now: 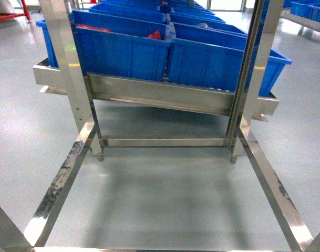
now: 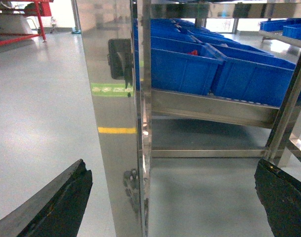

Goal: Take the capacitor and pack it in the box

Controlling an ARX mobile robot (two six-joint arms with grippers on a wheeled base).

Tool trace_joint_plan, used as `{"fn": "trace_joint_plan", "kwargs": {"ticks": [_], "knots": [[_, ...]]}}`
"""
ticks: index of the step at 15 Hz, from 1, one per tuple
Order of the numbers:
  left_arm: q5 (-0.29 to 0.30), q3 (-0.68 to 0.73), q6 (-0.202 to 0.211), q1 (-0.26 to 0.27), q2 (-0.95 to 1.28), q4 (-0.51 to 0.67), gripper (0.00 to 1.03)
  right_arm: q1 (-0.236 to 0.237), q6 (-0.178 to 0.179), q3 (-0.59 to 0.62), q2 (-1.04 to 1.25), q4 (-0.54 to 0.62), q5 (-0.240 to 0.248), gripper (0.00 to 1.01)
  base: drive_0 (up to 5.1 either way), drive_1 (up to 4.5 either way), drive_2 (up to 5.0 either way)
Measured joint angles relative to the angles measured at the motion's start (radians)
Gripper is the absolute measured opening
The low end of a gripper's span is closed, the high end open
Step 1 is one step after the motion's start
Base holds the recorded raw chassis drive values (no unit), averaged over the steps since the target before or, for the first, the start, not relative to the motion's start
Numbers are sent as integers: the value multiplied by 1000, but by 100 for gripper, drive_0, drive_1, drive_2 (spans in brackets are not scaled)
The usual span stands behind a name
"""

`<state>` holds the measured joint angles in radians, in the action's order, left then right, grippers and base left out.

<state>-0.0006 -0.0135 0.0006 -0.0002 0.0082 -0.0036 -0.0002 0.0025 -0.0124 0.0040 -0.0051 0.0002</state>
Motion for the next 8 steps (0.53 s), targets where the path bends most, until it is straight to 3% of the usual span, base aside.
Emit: {"fn": "trace_joint_plan", "kwargs": {"ticks": [8], "knots": [[0, 0, 0, 0, 0, 0, 98, 0, 0, 0, 0, 0, 0, 98, 0, 0, 0]]}}
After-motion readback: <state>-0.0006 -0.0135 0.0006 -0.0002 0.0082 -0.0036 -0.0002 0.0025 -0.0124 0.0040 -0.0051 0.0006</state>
